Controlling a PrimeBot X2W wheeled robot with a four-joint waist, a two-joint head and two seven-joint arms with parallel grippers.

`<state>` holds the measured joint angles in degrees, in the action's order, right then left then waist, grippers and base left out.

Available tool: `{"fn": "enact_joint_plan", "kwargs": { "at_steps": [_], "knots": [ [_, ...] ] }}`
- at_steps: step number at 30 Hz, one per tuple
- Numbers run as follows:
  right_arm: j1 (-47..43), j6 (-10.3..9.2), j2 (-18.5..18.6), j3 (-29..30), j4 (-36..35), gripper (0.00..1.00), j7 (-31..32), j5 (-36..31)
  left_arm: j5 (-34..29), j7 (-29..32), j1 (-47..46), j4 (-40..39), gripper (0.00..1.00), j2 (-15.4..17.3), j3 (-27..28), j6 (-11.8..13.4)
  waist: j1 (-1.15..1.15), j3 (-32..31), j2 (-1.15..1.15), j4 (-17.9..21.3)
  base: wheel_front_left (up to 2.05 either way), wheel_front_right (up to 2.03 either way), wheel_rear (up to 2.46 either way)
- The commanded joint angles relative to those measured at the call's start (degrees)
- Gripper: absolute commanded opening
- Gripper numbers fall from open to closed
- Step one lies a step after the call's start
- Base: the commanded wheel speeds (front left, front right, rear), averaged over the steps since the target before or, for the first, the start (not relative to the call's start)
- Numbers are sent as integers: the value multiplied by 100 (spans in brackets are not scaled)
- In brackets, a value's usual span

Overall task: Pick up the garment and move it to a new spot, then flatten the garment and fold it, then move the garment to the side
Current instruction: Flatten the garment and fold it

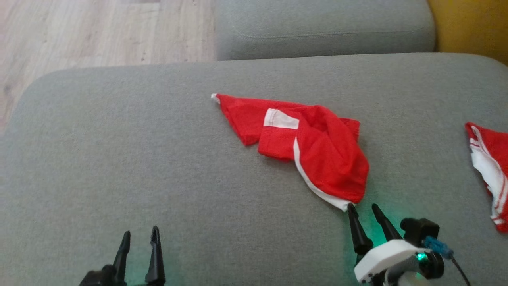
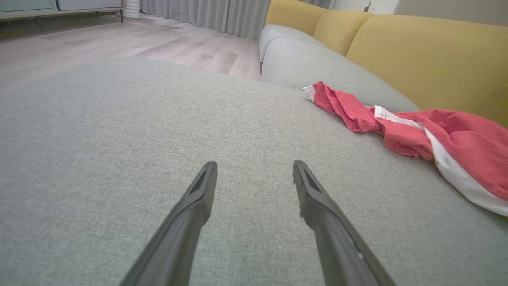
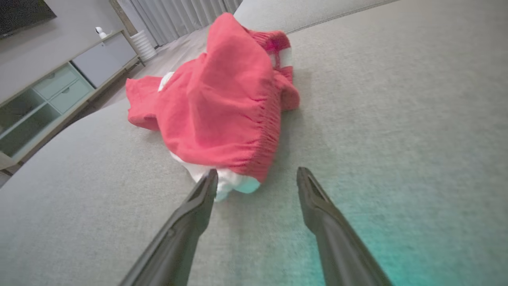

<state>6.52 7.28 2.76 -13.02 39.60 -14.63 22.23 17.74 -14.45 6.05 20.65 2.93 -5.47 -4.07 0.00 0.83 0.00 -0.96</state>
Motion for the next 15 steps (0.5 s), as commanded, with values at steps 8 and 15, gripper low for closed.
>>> {"fn": "enact_joint_plan", "kwargs": {
  "at_steps": [8, 15],
  "knots": [
    [493, 21, 11, -177, 189, 100, -37, 473, -9, -54, -314, -121, 100, -5, 170, -19, 0, 181, 0, -360, 0, 0, 0],
    [548, 21, 11, -159, -100, 0, -37, 543, -18, -54, -359, -123, 100, -5, 150, -34, 0, 225, 0, -436, 0, 0, 0]
  ]
}}
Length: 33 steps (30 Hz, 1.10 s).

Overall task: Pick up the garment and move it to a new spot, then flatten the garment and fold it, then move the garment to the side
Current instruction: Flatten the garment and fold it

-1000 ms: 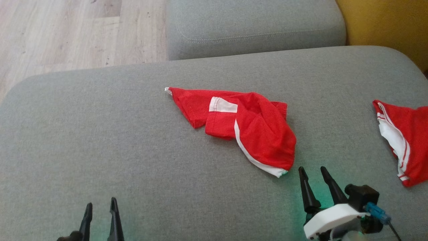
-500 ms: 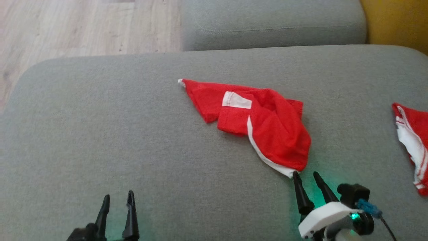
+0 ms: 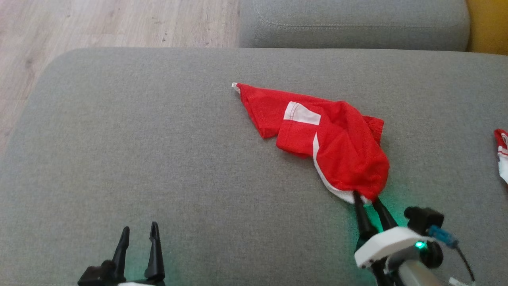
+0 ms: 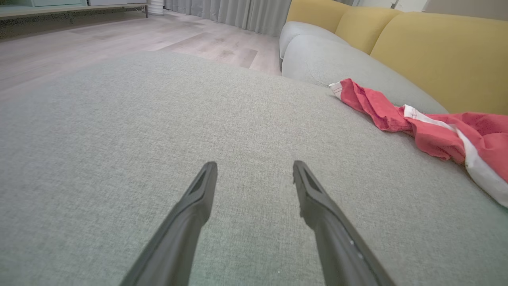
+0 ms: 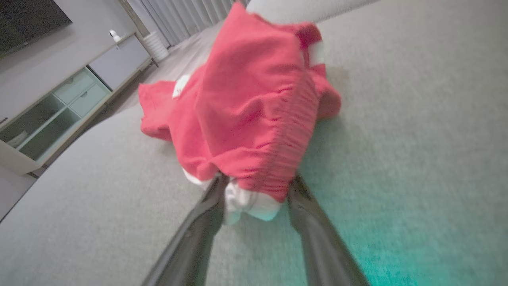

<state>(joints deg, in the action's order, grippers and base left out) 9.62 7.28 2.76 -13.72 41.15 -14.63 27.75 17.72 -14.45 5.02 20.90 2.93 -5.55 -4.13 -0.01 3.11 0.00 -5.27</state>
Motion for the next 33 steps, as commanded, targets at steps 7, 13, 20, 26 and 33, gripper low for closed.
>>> {"fn": "enact_joint_plan", "kwargs": {
  "at_steps": [7, 13, 20, 26, 33],
  "knots": [
    [31, 21, 11, 53, -1588, 0, -37, -480, 105, -55, -262, -138, 100, -5, -5, -28, 1, -117, 0, -100, 0, 0, 0],
    [1033, 21, 164, -585, -2513, 0, -37, -662, 241, -55, -261, -89, 100, -5, -192, -18, 1, -276, 0, -407, 0, 0, 0],
    [2692, 21, 171, -1304, -2338, 0, -37, -401, 337, -55, -278, 21, 100, -5, -362, -33, 1, -359, 0, -1029, 0, 0, 0],
    [3606, 21, 152, -1658, -2246, 0, -37, -237, 442, -55, -143, 100, 100, -5, -379, 16, 1, -356, 0, -1400, 0, 0, 0],
    [2848, 21, 895, -1996, -1860, 0, -37, -115, 481, -55, -11, 113, 100, -5, -324, 12, 1, -278, 0, -1172, 0, 0, 0]
  ]
}}
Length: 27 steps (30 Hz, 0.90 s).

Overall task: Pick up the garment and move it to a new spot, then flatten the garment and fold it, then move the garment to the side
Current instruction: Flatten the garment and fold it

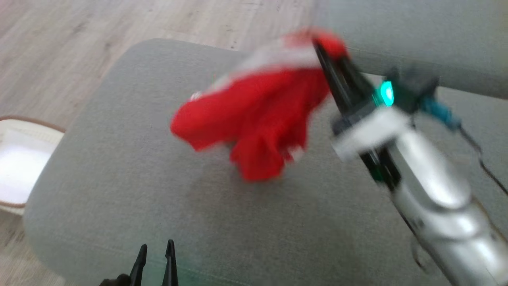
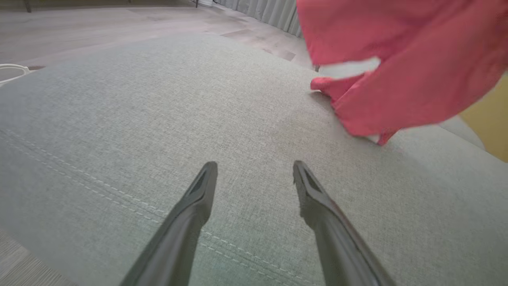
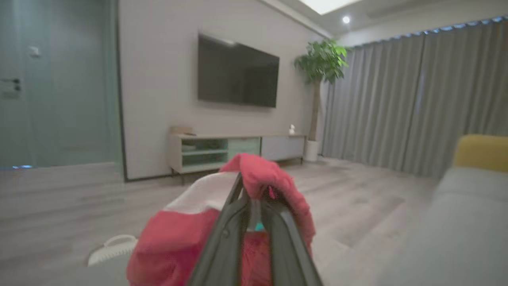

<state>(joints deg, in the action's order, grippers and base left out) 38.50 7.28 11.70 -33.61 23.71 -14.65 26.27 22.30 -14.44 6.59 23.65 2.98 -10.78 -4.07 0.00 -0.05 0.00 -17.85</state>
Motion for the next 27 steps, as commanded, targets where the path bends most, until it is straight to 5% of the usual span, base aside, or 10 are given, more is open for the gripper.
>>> {"fn": "enact_joint_plan", "kwargs": {
  "at_steps": [1, 7, 8, 9, 10, 17, 23, 27],
  "knots": [
    [-229, 21, 170, -64, 10, 0, -35, 62, 16, -56, -183, -169, 100, -10, 194, 4, 0, 60, 0, 155, 0, 0, 0],
    [-1054, 21, 1085, -471, 867, 0, -35, 426, -37, -56, -413, -208, 100, -10, 203, -37, 0, 210, 0, 616, 0, 0, 0],
    [-1123, 21, 1181, -548, 1044, 26, -35, 480, -41, -56, -453, -209, 100, -10, 209, -42, 0, 222, 0, 689, 0, 0, 0],
    [-1177, 21, 1226, -566, 1246, 93, -35, 595, -48, -56, -492, -208, 100, -10, 210, -47, 0, 229, 0, 762, 0, 0, 0],
    [-1219, 21, 1242, -576, 1475, 100, -18, 715, -62, -56, -529, -198, 100, -10, 199, -56, 0, 229, 0, 826, 0, 0, 0],
    [-1121, 21, 1021, -253, 2443, 100, -28, 787, -37, -56, -716, -185, 100, -10, 139, -78, 0, 186, 0, 1196, 0, 0, 0],
    [-1569, 21, 599, 1119, 2114, 100, -33, -154, 55, -56, -891, -213, 100, -10, 109, -68, 0, 254, 0, 1459, 0, 0, 0],
    [-2053, 21, 175, 1418, 2145, 100, -34, -436, 129, -56, -967, -197, 100, -10, 2, -59, 0, 267, 0, 1531, 0, 0, 0]
  ]
}}
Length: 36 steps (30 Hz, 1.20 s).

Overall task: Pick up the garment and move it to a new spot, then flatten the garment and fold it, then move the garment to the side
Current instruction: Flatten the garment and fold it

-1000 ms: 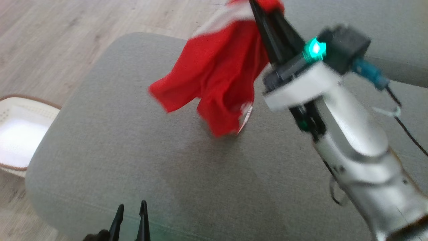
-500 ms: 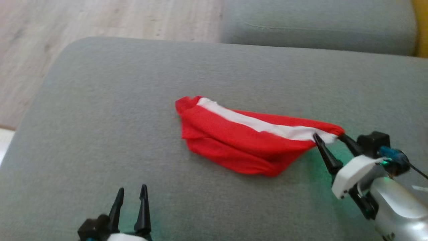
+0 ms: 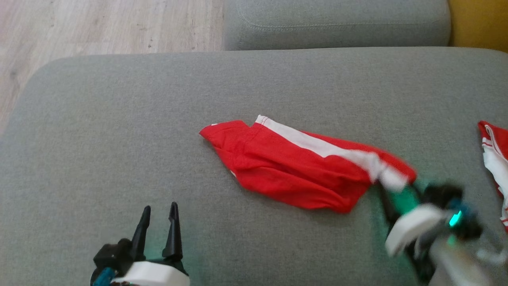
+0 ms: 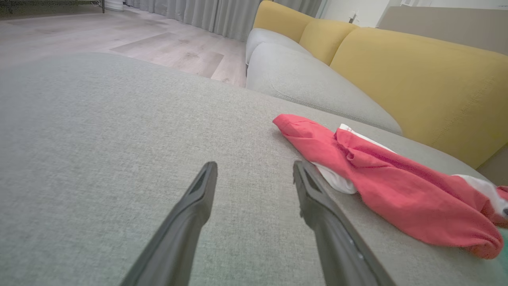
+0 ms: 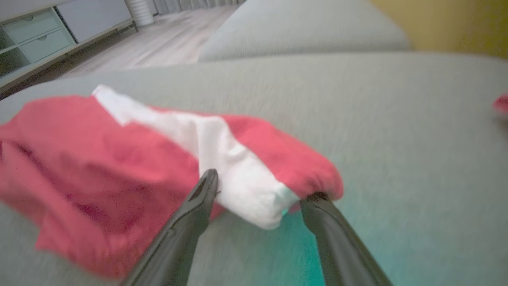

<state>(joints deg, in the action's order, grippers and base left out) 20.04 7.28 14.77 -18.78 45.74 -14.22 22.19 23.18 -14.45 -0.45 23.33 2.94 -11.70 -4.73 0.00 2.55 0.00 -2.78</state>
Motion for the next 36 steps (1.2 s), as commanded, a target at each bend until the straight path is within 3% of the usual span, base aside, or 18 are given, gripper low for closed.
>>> {"fn": "enact_joint_plan", "kwargs": {
  "at_steps": [1, 9, 17, 21, 25, 29, 36],
  "knots": [
    [-206, 21, -133, -65, -58, 100, -76, -27, 41, -55, -263, -165, 100, -6, 93, 7, 0, 8, 0, 25, 0, 0, 0],
    [-662, 21, -480, 281, 86, 100, -77, 44, 93, -55, -172, -144, 100, -6, 19, 30, 0, -79, 0, 42, 0, 0, 0],
    [-1227, 21, -717, 1248, -1332, 100, -77, -657, 52, -55, -344, -245, 100, -6, 67, 15, 0, -109, 0, 184, 0, 0, 0],
    [-1359, 21, -884, 1429, -1762, 100, -77, -957, 21, -55, -877, -138, 100, -6, -109, -35, 0, 35, 0, 330, 0, 0, 0],
    [-1296, 21, -1000, 1324, -1999, 100, -77, -1044, 56, -55, -2046, 434, 100, -6, -547, -97, 0, 382, 0, 594, 0, 0, 0],
    [-1166, 21, -1041, 1151, -2023, 100, -77, -1032, 372, -5, -3130, 1605, 100, -6, -1040, -113, 0, 635, 0, 866, 0, 0, 0],
    [-996, 21, -1073, 1050, -2041, 100, -77, -983, 960, 862, -4424, 3248, 100, -6, -1576, 40, 0, 968, 0, 1285, 0, 0, 0]
  ]
}}
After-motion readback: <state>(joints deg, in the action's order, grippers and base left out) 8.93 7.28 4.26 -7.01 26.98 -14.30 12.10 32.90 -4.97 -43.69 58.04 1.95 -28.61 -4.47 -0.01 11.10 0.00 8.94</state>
